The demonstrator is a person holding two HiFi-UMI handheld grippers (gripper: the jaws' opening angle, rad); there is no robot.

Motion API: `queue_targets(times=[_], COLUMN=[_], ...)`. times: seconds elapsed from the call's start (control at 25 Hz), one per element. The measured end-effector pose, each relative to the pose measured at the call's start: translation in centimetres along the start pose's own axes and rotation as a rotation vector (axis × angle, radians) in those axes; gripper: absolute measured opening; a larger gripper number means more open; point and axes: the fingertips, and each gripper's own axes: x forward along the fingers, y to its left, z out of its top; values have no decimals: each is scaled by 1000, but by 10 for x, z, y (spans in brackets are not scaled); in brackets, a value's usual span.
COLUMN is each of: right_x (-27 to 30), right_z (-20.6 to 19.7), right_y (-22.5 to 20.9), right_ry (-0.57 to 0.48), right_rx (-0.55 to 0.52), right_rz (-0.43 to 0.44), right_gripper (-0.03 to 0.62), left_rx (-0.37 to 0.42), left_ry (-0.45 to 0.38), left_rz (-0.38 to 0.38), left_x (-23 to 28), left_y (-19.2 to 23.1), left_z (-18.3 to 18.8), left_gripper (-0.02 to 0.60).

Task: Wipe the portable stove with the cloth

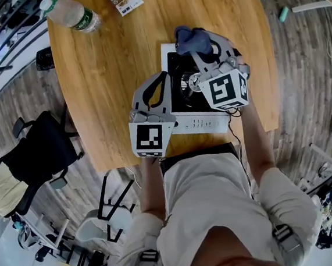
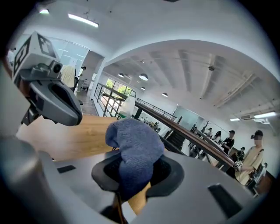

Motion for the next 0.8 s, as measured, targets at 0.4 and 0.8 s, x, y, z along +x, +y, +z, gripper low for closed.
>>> queue_targets(times=[0.4,0.8], right_x=[-97,-170], right_z=[28,34], right_y=[5,27], right_ry=[-47,-29], right_rx=[168,273], right_rz=[-82,-182], right_gripper=[107,107], left_rx=[35,55], left_ry=[-78,-113], left_rz=[-3,-82], left_x=[-51,-87], left_y=[-12,-32], left_z=[38,45], left_gripper=[20,20])
